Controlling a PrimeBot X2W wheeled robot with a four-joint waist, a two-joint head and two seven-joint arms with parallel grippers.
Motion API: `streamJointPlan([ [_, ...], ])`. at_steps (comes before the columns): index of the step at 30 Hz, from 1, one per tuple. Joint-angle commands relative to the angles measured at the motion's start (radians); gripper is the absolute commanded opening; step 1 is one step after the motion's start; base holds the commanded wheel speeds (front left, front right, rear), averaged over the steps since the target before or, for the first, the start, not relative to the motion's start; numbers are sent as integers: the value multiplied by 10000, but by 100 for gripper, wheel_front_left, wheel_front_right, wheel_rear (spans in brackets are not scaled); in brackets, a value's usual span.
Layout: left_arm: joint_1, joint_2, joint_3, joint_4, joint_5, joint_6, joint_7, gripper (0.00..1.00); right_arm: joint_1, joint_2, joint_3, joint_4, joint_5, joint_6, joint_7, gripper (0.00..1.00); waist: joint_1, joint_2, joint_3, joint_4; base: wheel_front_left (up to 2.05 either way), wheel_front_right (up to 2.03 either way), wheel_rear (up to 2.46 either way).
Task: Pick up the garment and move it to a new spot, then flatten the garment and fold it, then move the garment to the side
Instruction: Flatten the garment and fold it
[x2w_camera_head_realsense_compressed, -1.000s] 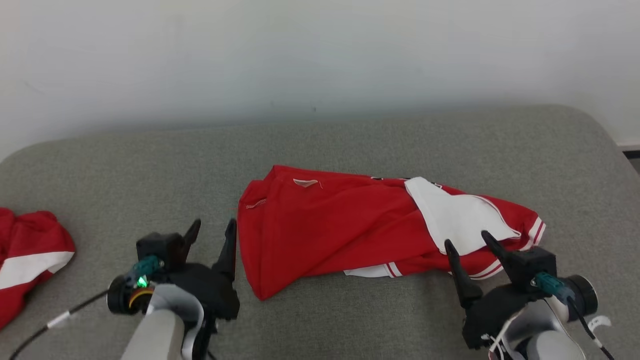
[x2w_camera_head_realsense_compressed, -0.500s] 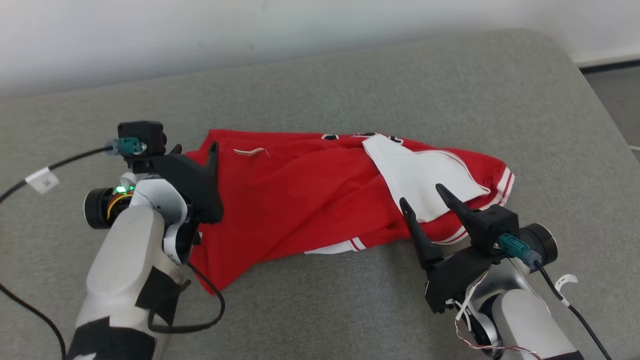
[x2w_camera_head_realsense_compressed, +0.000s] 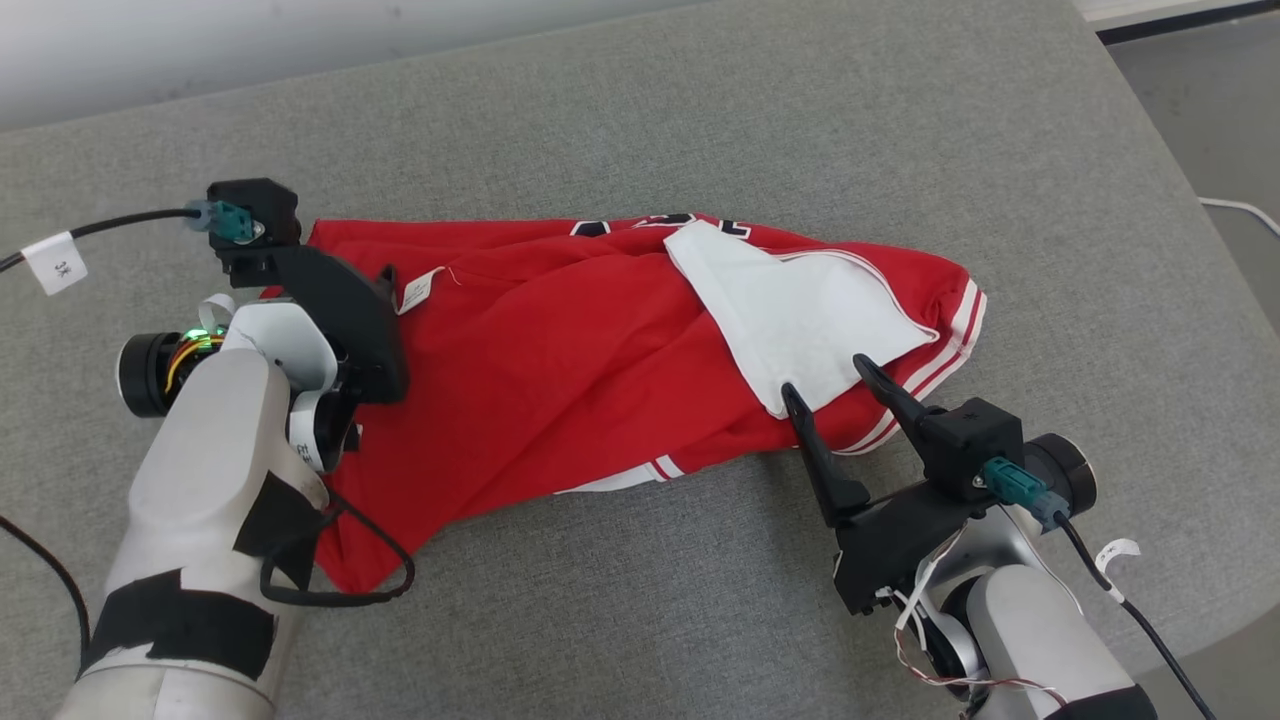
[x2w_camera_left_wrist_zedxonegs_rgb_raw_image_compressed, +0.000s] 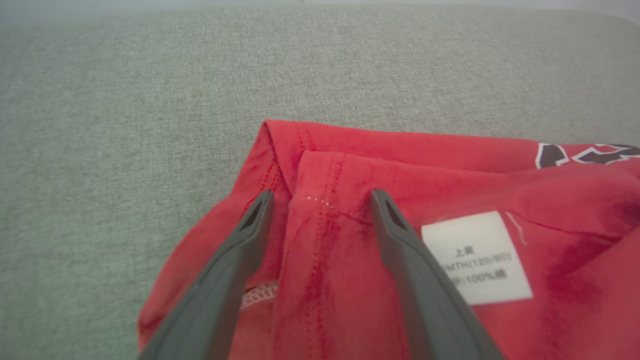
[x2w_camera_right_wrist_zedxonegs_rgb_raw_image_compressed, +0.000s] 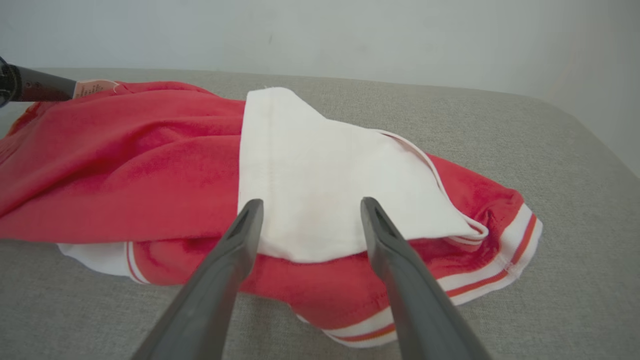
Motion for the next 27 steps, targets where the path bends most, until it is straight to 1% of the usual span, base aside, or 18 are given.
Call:
streamJointPlan([
  [1,-135,14,-49,55,32,0,88,100,-44,34,-27,50,77,-22,-66,100,-2,-2,19,23,0,0,0],
  [9,-198,-97,-349,97,77,-112,538,100,-38,54,1,192,158,-22,-163,100,-2,-2,-106,165,0,0,0],
  [12,-183,-102,-392,33,-2,-125,610,100,-73,100,102,228,174,-22,-140,100,-2,-2,-163,115,0,0,0],
  [14,-137,-62,-448,41,28,-106,669,95,-131,103,192,233,219,-22,-139,100,-2,-2,-157,40,0,0,0],
  [15,-133,-8,-489,25,44,-68,698,95,-189,74,266,215,250,-22,-151,100,-2,-2,-130,-21,0,0,0],
  [16,-157,17,-528,20,88,-43,737,91,-210,41,283,198,276,-22,-162,100,-2,-2,-109,-40,0,0,0],
  [18,-209,46,-550,-4,94,37,750,73,-212,-22,275,186,289,-22,-177,100,-2,-2,-74,-58,0,0,0],
  [19,-243,71,-568,-25,132,71,736,52,-207,-26,260,181,290,-22,-180,100,-2,-2,-55,-56,0,0,0],
  [20,-271,103,-596,-60,180,152,680,49,-193,-32,228,171,277,-22,-187,100,-2,-2,-42,-46,0,0,0],
  [22,-293,170,-653,-118,248,223,613,53,-136,-27,160,163,229,-22,-198,100,-2,-2,-38,-6,0,0,0],
  [24,-228,182,-703,-166,264,200,585,53,-79,-30,100,191,204,-22,-180,100,-2,-2,-57,56,0,0,0],
  [25,-178,186,-710,-192,244,211,575,52,-56,-20,83,207,195,-22,-176,100,-2,-2,-71,85,0,0,0],
  [26,-129,208,-737,-199,253,217,612,47,-40,1,69,218,174,-22,-165,100,-2,-2,-86,119,0,0,0],
  [27,-82,209,-755,-219,243,204,624,45,-32,24,64,222,162,-22,-155,100,-2,-2,-102,150,0,0,0],
])
